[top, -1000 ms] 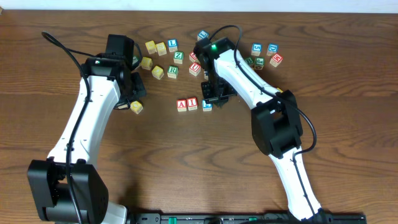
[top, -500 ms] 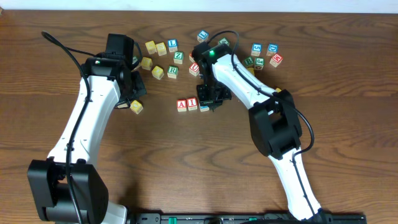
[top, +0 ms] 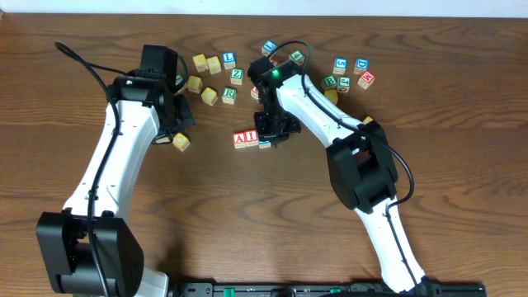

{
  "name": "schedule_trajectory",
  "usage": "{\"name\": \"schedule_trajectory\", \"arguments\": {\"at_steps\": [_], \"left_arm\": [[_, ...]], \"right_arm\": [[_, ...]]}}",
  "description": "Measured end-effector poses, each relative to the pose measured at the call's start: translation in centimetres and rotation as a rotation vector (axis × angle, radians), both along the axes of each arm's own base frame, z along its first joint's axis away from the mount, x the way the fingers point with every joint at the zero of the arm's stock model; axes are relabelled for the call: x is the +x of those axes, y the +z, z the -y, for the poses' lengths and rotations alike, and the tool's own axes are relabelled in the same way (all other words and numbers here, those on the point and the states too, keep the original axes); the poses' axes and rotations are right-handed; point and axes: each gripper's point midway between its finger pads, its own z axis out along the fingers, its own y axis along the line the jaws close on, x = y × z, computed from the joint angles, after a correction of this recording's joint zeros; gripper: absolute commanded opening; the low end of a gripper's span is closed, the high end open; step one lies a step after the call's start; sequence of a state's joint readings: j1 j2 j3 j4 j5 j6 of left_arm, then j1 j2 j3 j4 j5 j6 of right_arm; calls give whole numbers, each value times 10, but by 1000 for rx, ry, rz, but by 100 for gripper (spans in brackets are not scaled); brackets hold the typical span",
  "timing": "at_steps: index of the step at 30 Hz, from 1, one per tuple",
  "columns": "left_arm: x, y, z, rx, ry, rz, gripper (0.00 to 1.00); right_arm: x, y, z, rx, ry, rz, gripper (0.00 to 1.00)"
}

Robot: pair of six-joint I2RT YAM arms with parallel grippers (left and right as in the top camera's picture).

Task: Spell out AI2
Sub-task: 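Push the blue 2 block against the I block with the right gripper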

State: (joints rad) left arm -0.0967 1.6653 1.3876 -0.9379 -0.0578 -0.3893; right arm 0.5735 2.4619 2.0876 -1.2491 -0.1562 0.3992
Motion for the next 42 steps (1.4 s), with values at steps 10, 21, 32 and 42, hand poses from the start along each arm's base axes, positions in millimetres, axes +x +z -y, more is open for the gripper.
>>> {"name": "schedule_trajectory", "arguments": {"at_steps": [10, 21, 32, 42], "left_arm": [[1, 0, 0, 4, -12, 4, 8], [10, 4, -38, 29, 75, 42, 8], [17, 6, -44, 31, 91, 72, 8], [17, 6, -44, 31, 91, 72, 8]], "right_arm": [[-7, 39, 7, -4, -1, 19, 1], [-28, 49, -12, -9, 70, 59, 1], [-37, 8, -13, -15, 74, 57, 1], [-27, 2, -16, -8, 74, 109, 1]]}}
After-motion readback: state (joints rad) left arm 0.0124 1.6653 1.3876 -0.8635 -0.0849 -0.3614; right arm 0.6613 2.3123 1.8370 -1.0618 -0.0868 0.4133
